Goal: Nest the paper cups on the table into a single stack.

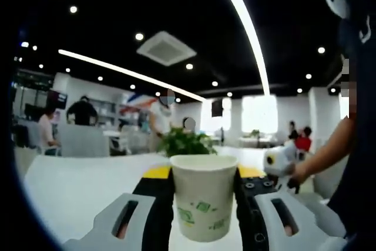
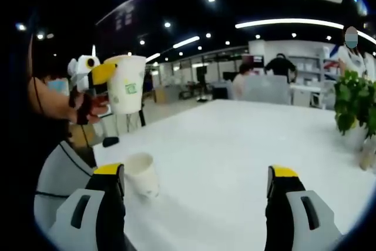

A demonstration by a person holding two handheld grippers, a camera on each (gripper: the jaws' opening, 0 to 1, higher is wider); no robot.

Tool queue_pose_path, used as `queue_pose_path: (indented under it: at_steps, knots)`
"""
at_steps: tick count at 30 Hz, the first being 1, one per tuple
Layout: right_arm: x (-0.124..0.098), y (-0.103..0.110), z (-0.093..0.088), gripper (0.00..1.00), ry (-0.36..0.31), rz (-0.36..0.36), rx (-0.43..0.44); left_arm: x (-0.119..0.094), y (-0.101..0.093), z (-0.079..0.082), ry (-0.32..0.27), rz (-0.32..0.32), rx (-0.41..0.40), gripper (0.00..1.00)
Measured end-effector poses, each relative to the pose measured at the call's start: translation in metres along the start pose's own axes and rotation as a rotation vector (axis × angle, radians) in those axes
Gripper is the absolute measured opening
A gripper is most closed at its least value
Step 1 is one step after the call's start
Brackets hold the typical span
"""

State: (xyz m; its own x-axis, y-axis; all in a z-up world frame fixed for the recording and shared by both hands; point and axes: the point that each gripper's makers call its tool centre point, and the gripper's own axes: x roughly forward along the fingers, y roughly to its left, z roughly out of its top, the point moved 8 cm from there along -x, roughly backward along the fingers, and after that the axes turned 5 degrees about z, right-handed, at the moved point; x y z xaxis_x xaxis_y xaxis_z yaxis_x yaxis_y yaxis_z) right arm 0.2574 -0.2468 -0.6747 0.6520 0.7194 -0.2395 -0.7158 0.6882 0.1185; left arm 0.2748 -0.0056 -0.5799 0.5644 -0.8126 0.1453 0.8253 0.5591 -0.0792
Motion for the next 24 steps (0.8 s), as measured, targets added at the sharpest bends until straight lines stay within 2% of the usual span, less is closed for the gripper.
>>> queue_pose_path:
  at_steps: [8, 13, 16, 24]
  knots:
    - [-0.001, 0.002, 0.000, 1.00, 0.002, 0.000, 0.001, -0.001, -0.002, -0.002, 0.001, -0.003, -0.001, 0.38]
    - [-0.001, 0.002, -0.002, 1.00, 0.008, 0.001, 0.003, -0.005, -0.002, -0.011, 0.001, -0.006, 0.014, 0.37]
    - [-0.002, 0.003, -0.003, 1.00, 0.012, -0.001, 0.007, -0.009, -0.001, -0.020, -0.001, -0.009, -0.017, 0.37]
    - [-0.002, 0.004, -0.005, 1.00, 0.013, 0.000, 0.015, -0.010, -0.001, -0.031, 0.012, -0.008, 0.011, 0.39]
